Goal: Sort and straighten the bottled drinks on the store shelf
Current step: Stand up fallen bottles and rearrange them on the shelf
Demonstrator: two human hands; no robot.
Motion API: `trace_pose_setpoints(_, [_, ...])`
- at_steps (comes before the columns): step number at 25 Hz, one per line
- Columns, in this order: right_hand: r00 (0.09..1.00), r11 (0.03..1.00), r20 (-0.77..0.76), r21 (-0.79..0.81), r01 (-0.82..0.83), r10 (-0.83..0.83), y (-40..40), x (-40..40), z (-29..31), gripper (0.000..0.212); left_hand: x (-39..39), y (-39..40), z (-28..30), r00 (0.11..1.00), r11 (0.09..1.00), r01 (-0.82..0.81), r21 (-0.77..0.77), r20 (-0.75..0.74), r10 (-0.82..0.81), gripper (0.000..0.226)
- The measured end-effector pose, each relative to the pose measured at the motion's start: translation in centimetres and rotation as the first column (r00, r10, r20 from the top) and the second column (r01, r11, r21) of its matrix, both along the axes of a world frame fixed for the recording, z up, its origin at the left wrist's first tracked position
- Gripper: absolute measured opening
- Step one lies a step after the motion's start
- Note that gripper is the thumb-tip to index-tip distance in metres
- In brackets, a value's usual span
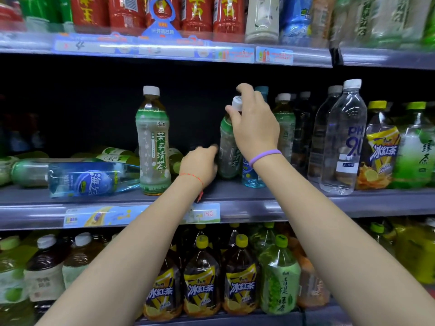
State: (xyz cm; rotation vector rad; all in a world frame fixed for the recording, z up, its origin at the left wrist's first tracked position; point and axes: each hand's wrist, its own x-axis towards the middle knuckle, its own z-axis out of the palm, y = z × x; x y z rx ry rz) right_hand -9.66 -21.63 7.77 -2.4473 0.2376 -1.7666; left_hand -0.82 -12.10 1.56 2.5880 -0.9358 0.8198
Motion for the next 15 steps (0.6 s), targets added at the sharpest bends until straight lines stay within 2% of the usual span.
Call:
trace_pose_setpoints(2, [0.997, 0.999, 0.065, 0.011, -0.043, 0.042, 0.2, 0.1, 0.0, 0.035, -1.0, 0.4, 0.8, 0.993, 0.985, 0.024, -0.172, 0.12, -0.003, 0.028])
trace_pose_setpoints(5, [0.984, 0.993, 0.148, 0.053, -0.104, 0.095, 0.4, 0.4, 0.1, 0.034, -1.9, 1.1, 3.1, 0.95, 0.894, 0.07, -0.442, 0.304, 0.076, 0.03])
trace_pose_setpoints(7, [0.976, 0.989, 0.182, 0.068, -0.133, 0.118, 0.5, 0.5, 0.3, 0.033, -1.7, 1.5, 4.3, 0.902, 0.832, 0.167, -0.53, 0.423, 0.089, 0.03])
trace_pose_setpoints(9, [0.971, 0.984, 0.194, 0.079, -0.159, 0.141, 0.3, 0.7, 0.7, 0.031, -1.3, 1.4, 5.1, 0.867, 0.791, 0.269, -0.549, 0.495, 0.048, 0.03])
trace_pose_setpoints(12, [0.971, 0.968, 0.174, 0.164, -0.191, 0.162, -0.6, 1.2, 1.9, 0.028, -0.9, 0.7, 6.1, 0.874, 0.722, 0.336, -0.604, 0.486, -0.001, 0.034])
trace_pose_setpoints(15, [0.984, 0.974, 0.12, 0.167, -0.15, 0.131, -1.3, 1.8, 2.1, 0.025, -1.2, -0.1, 7.1, 0.937, 0.524, 0.339, -0.782, 0.329, -0.116, 0.037])
